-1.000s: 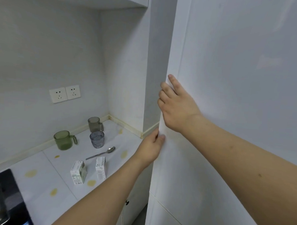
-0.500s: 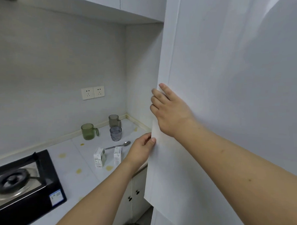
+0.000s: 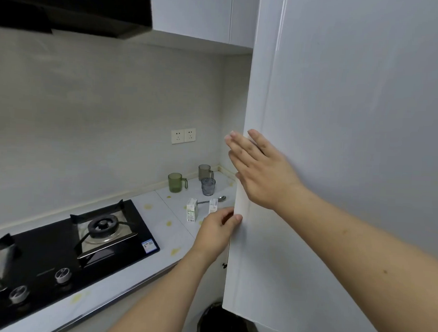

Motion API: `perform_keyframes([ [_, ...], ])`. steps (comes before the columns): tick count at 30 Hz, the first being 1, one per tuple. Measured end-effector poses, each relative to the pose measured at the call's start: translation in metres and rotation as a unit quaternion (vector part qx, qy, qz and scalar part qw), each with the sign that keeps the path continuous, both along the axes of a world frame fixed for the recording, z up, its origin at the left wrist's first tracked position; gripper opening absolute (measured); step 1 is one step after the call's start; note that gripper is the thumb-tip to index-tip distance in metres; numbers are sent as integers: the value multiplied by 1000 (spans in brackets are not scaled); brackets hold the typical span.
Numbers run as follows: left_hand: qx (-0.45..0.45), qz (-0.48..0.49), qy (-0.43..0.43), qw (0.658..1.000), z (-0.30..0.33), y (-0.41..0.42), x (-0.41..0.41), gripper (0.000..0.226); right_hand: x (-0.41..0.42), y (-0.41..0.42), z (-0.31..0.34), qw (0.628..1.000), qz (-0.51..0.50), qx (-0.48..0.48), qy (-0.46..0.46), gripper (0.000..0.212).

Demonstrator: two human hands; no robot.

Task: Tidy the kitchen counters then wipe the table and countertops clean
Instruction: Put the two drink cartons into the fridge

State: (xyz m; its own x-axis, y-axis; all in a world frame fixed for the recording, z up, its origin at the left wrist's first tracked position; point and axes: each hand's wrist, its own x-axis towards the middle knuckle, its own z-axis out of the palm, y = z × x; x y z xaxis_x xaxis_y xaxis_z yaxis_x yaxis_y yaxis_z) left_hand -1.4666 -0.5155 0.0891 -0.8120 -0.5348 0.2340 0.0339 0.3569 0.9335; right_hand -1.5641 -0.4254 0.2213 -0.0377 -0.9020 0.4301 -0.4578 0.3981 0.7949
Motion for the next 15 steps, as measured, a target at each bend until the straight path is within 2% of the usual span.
perform_keyframes([
  [6,24,-31,1,999,-1,16,53,15,51,19,-3,999,0,-44,24,57],
  [13,11,-33,-8,999,1,46,105,13,98,51,-13,994,16,-99,44,57],
  [15,4,-32,-12,999,5,56,118,29,111,62,-11,994,18,-103,45,58],
])
